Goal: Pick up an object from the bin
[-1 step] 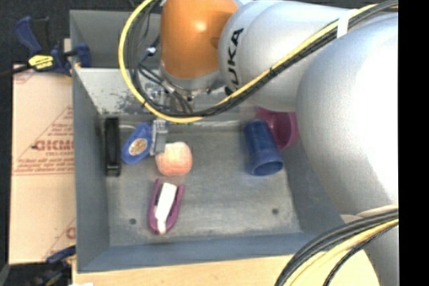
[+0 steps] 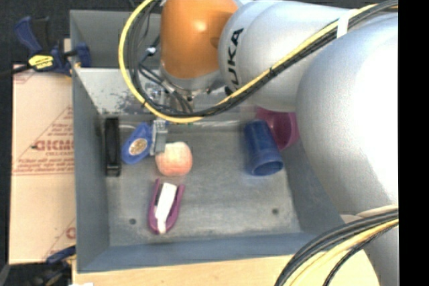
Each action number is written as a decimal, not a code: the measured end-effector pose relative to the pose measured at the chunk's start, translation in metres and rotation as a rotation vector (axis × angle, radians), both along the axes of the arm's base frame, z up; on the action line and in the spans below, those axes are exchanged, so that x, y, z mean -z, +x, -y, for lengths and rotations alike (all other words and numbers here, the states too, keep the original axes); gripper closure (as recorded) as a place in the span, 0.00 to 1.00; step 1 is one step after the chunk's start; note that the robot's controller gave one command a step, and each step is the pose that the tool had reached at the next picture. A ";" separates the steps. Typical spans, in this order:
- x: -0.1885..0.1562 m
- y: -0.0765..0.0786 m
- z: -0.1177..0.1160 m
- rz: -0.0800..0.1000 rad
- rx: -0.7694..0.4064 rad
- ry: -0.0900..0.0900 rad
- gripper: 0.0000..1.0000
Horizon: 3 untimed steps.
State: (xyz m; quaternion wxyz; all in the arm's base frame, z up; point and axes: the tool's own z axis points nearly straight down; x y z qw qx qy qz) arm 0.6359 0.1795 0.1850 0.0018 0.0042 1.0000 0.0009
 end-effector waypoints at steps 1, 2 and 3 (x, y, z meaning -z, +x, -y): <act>0.000 0.000 0.000 0.000 0.000 0.000 0.00; 0.000 0.000 0.000 0.000 0.000 0.000 0.00; 0.000 0.000 0.000 0.000 0.001 0.000 0.00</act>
Offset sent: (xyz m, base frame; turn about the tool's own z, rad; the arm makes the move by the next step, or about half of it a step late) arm 0.0000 0.0000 0.0000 0.0000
